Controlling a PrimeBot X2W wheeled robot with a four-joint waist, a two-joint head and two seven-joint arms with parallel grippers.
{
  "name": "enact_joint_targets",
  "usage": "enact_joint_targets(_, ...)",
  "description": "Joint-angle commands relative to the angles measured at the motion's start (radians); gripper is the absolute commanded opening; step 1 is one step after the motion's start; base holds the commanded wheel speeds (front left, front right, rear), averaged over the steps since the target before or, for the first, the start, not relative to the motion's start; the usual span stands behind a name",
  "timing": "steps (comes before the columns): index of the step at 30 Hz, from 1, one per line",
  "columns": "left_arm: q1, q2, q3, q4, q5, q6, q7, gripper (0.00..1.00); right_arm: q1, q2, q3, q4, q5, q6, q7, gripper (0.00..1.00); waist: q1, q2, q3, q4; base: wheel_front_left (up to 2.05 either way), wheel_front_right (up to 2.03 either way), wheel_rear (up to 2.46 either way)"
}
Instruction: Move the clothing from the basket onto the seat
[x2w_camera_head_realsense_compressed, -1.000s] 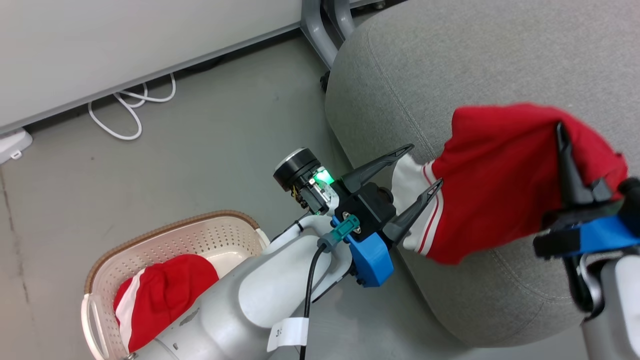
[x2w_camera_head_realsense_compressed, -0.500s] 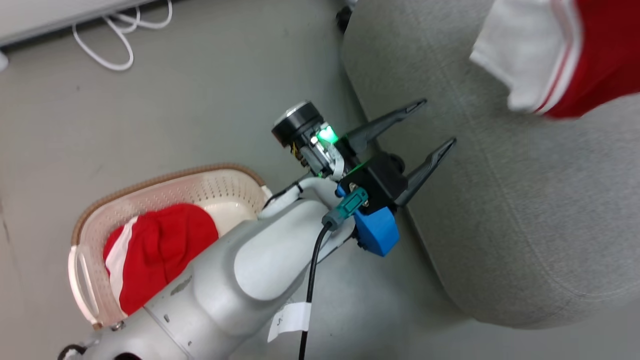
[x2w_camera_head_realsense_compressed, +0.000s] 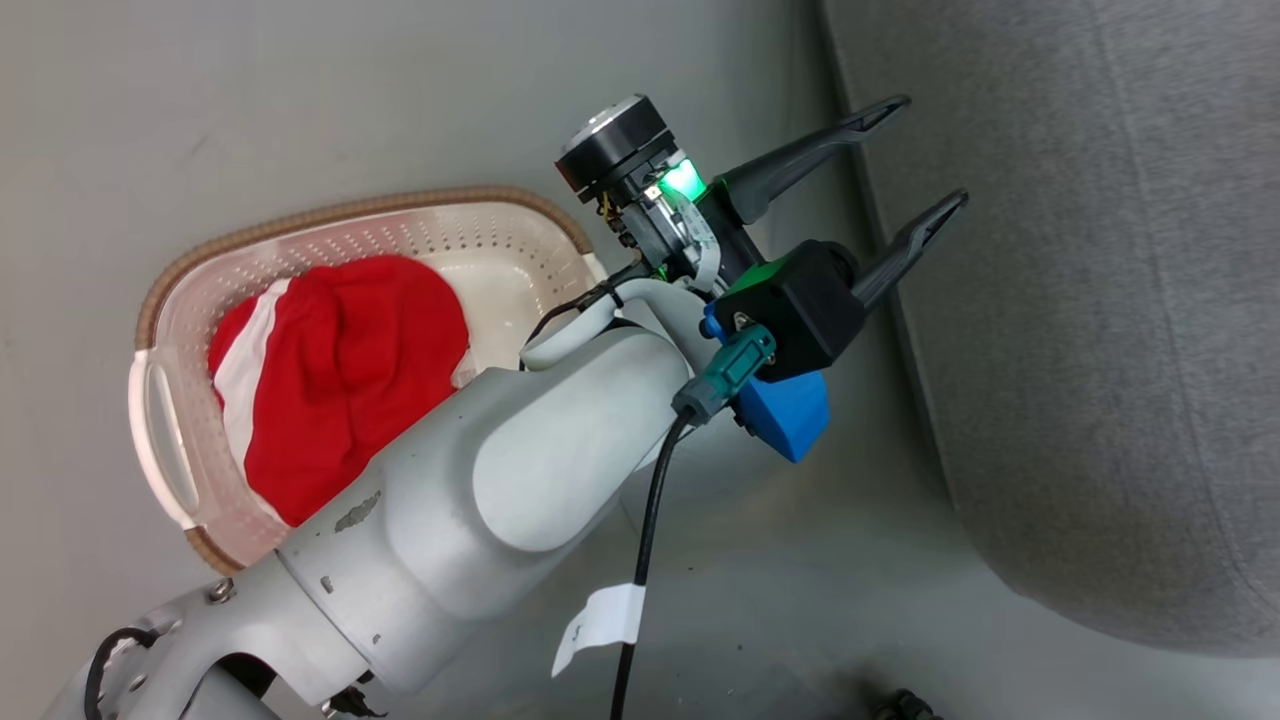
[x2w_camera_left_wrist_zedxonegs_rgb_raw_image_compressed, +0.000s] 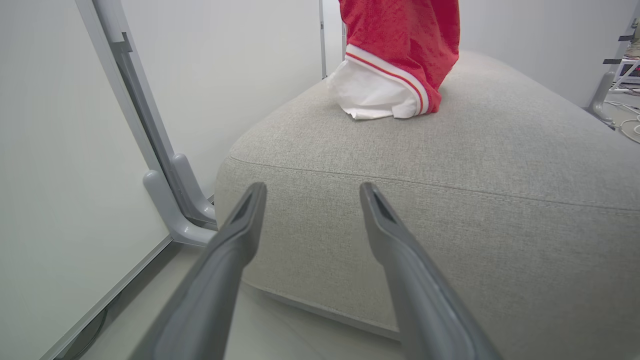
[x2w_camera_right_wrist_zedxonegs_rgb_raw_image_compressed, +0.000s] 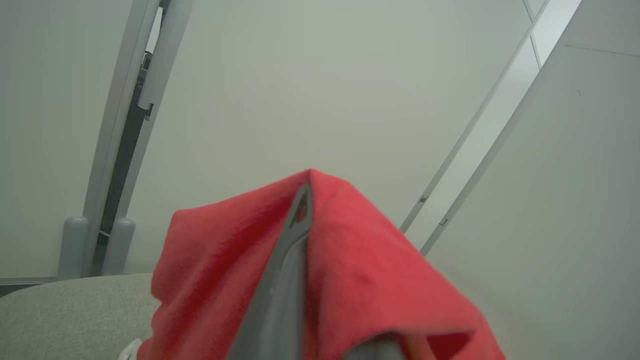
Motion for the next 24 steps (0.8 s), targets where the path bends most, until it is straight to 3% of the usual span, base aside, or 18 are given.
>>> enact_joint_targets(1,-0.017,0.0,-0.003,-0.002,0.007,0.001,-0.004,1.0,0.004,0.003,-0.001,0.018,-0.005,0.0,-0.003,0.0,-0.0002,0.0,0.02,0.018,0.0,0.0,0.0)
enact_joint_targets(10,-0.025,-0.002,-0.01,-0.009,0.008,0.008,-0.005,1.0,0.048,0.046,-0.001,0.239,-0.006,0.0,-0.003,0.0,-0.0002,0.0,0.039,0.036,0.0,0.0,0.0)
enact_joint_targets(17,-0.011,0.008,-0.01,-0.006,0.006,0.012,-0.005,1.0,0.068,0.077,0.014,0.315,0.008,0.0,-0.003,0.0,-0.0002,0.0,0.041,0.04,0.0,0.0,0.0)
enact_joint_targets(18,-0.007,0.008,-0.011,-0.005,0.004,0.011,-0.005,1.0,0.073,0.08,0.006,0.313,0.013,0.0,-0.003,0.34,-0.0002,0.0,0.036,0.041,0.0,0.0,0.0)
enact_joint_targets(19,-0.005,0.008,-0.011,-0.004,0.004,0.011,-0.005,1.0,0.082,0.084,-0.004,0.309,0.019,0.0,-0.003,1.0,-0.0002,0.0,0.03,0.042,0.0,0.0,0.0)
enact_joint_targets(24,0.021,0.005,0.003,-0.018,-0.004,0.019,-0.005,1.0,0.186,0.126,-0.04,0.224,0.02,0.0,-0.003,1.0,-0.0002,0.0,-0.018,0.039,0.0,0.0,0.0)
